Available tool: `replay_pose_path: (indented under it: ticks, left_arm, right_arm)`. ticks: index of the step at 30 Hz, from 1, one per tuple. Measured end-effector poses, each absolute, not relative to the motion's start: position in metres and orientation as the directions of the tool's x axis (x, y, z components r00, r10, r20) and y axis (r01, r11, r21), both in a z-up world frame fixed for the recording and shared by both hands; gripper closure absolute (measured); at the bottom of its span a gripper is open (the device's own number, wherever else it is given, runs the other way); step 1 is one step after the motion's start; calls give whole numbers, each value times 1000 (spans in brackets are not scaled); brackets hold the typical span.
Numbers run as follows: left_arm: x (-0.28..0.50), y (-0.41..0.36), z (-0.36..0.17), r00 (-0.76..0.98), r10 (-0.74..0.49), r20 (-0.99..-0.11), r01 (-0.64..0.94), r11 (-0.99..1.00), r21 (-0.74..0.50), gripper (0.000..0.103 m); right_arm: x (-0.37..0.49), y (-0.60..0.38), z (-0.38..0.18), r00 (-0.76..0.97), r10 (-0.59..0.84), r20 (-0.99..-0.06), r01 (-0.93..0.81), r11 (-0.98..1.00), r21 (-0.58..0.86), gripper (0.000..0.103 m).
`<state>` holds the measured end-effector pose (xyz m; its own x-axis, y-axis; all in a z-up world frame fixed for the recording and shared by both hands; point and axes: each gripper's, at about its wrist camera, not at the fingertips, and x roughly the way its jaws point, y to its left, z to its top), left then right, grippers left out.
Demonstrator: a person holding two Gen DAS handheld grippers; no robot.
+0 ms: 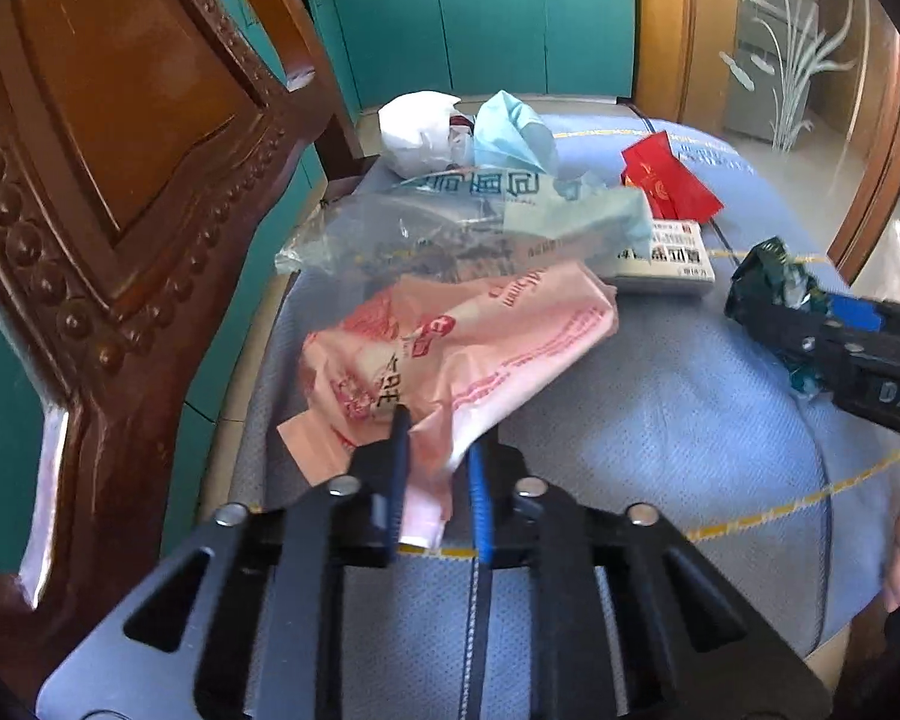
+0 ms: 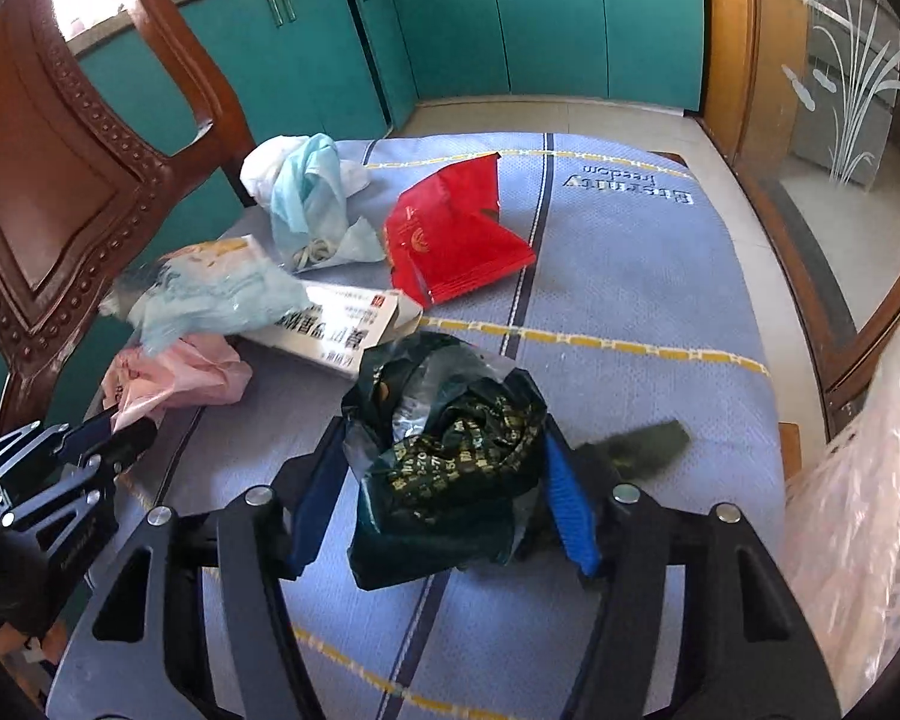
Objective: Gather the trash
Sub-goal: 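Grasp the pink printed bag with the left tool while the right tool grasps the dark green bag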
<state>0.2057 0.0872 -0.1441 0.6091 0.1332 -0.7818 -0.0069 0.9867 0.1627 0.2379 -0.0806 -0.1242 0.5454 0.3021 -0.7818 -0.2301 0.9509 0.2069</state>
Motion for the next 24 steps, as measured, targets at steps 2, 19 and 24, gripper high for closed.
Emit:
replay_pose_path:
  ticks: [2, 19, 24]
  left_arm:
    - [201, 84, -143, 618, 161, -770, -13, 981, 195, 91]
    - [114, 54, -111, 688, 18, -725, -4, 1000, 21, 93]
    - [100, 46, -98, 740, 28, -672, -5, 999, 37, 93]
  right_arm:
    - [227, -84, -118, 559, 307, -770, -233, 950, 210, 41]
    - [145, -118, -70, 702, 252, -667, -240, 964, 111, 41]
    - [131, -115, -73, 712, 229, -664, -242, 967, 73, 41]
